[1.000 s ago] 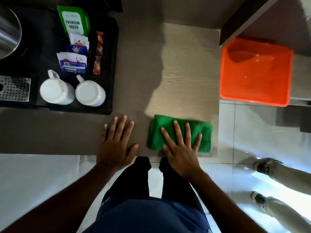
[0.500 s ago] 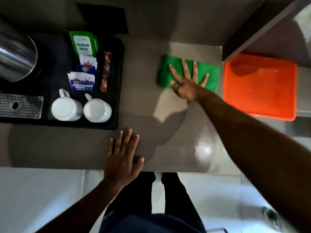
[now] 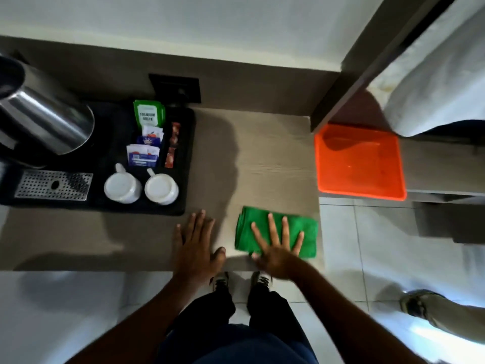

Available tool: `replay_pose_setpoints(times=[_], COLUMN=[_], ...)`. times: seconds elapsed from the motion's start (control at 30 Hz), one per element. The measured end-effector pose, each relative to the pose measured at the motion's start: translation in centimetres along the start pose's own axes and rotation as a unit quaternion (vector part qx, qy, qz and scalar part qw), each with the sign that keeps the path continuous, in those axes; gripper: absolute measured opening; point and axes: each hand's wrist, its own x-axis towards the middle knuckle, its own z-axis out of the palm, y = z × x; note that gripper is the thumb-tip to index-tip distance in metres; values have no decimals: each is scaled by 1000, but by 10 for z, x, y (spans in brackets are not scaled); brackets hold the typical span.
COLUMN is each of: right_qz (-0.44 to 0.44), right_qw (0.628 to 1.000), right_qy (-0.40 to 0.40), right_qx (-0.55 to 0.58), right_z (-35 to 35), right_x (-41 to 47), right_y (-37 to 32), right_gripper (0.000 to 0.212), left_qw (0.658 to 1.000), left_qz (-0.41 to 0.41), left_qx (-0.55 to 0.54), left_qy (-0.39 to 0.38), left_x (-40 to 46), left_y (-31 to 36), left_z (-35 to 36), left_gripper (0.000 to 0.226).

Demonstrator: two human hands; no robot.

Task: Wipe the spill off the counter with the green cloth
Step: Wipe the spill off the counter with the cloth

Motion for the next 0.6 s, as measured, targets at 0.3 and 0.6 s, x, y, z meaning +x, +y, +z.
replay_pose_setpoints(times=[0.3, 0.6], right_qz=[-74, -129], right_qw=[987, 984], right_qy=[58, 6], right_qx=[-131, -120], right_z=[-1, -27], right_x=[-44, -54], right_y=[0, 16], right_gripper=[70, 43], left_qw=[995, 990], left_qz=[65, 88], left_qx=[-59, -29], left_qy=[55, 107], left_x=[65, 106], left_y=[79, 164], left_z=[-68, -118], left_gripper=[93, 92])
